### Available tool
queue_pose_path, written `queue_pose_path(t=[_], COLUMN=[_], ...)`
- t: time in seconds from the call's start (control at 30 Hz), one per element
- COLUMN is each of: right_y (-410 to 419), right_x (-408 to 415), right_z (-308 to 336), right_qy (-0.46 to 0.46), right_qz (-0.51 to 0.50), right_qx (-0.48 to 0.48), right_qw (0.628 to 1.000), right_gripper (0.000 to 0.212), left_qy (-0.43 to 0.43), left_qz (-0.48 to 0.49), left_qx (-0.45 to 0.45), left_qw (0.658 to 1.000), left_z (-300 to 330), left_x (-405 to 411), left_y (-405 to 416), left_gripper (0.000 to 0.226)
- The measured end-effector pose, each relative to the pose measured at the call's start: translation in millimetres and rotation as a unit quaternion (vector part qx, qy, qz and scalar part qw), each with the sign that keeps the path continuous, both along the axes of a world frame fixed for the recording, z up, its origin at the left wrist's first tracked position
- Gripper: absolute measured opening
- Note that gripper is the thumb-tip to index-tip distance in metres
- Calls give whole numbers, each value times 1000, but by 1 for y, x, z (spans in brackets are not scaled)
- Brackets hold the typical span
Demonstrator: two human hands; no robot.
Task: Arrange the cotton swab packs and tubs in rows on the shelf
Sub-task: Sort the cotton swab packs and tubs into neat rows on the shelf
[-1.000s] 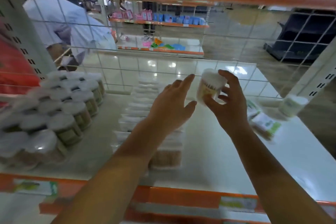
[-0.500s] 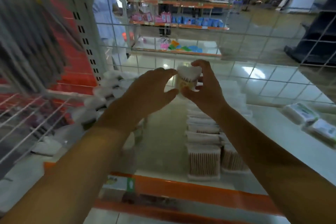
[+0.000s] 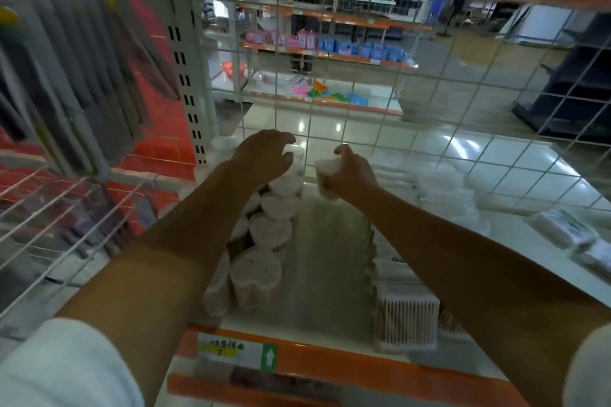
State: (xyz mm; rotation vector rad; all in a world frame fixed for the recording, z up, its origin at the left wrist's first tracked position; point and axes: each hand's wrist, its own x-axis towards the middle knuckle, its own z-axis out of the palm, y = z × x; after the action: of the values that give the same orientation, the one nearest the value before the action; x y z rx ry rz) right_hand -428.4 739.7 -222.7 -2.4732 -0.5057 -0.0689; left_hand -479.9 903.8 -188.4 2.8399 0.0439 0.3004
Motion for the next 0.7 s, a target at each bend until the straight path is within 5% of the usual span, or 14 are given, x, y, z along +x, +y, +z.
queue_pose_path(t=[0.3,0.7], right_y=[9,28], right_x=[9,13], right_z=[-13,-12], right_qy=[5,-2], right_qz=[-33,-39], right_qx=[-7,-19], right_qw=[999,999], right_gripper=[57,51], left_qy=[83,48], left_qz=[-15,-24], left_qx=[50,62], left_qw=[995,997], left_z=[-18,-20], left_x=[24,24], left_y=[-10,-11], left_gripper=[34,30])
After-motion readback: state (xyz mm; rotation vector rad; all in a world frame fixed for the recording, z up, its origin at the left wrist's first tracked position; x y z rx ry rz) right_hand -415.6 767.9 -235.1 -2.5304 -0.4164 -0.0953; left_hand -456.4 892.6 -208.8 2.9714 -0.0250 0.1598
